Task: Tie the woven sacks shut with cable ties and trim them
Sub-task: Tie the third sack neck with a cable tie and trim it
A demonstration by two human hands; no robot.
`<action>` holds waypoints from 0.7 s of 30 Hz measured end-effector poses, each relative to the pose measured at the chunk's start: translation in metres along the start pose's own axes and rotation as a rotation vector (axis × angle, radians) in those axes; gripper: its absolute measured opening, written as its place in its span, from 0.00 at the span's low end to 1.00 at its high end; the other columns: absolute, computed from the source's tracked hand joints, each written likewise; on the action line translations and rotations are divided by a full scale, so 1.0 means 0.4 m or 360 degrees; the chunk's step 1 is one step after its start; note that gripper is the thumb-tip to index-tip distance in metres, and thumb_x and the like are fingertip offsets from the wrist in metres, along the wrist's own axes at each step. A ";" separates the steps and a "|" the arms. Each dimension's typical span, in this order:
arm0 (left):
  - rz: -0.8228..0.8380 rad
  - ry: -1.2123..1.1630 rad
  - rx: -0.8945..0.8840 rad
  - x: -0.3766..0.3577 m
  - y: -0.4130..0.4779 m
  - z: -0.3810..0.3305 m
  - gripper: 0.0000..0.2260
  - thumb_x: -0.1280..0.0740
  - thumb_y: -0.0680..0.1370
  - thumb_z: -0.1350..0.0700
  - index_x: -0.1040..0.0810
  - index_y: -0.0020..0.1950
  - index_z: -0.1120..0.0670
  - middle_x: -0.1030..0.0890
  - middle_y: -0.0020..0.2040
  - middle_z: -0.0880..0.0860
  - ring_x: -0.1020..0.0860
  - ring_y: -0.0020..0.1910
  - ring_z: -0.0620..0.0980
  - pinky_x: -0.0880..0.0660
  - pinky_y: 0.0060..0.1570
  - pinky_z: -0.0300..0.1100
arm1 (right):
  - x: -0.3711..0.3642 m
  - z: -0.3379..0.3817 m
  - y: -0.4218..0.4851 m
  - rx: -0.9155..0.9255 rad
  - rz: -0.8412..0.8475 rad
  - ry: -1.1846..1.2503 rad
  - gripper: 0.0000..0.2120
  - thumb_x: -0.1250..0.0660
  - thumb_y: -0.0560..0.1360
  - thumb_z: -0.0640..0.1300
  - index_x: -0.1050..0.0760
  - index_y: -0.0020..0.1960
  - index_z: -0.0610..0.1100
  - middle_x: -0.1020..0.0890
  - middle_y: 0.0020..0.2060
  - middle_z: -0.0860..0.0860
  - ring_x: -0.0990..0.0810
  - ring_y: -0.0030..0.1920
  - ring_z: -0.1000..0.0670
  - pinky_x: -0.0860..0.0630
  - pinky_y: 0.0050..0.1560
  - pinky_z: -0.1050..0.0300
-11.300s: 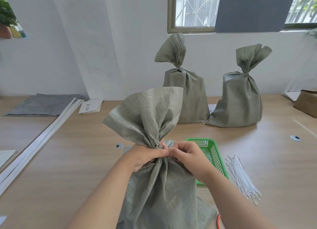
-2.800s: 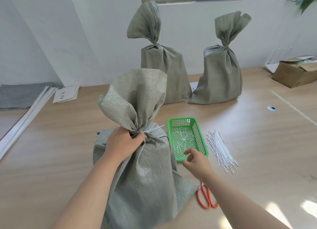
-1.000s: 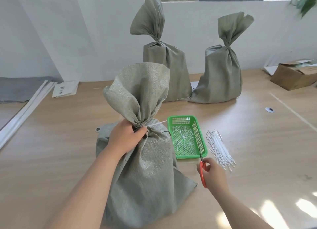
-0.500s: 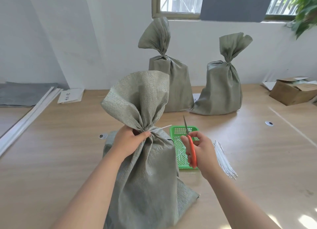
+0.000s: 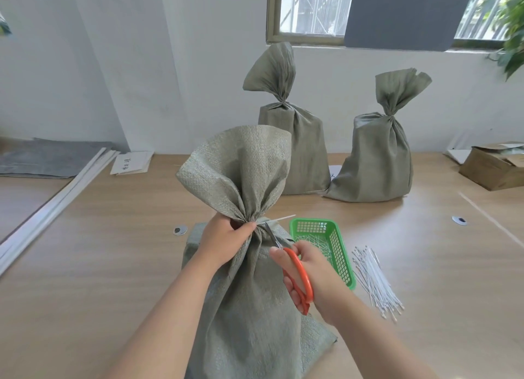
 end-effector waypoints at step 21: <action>-0.0049 -0.0241 -0.0154 0.007 0.013 0.006 0.11 0.26 0.75 0.56 0.18 0.58 0.50 0.16 0.51 0.40 0.21 0.51 0.29 0.28 0.48 0.24 | -0.029 0.011 0.018 -0.0004 -0.0034 -0.0032 0.27 0.30 0.74 0.58 0.37 0.54 0.38 0.25 0.29 0.41 0.30 0.20 0.47 0.31 0.21 0.59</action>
Point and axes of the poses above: each hand's wrist, its own y-axis towards the middle knuckle, its own x-axis out of the back of the hand, z = x × y, the point moved 8 cm from there along y, towards the middle knuckle
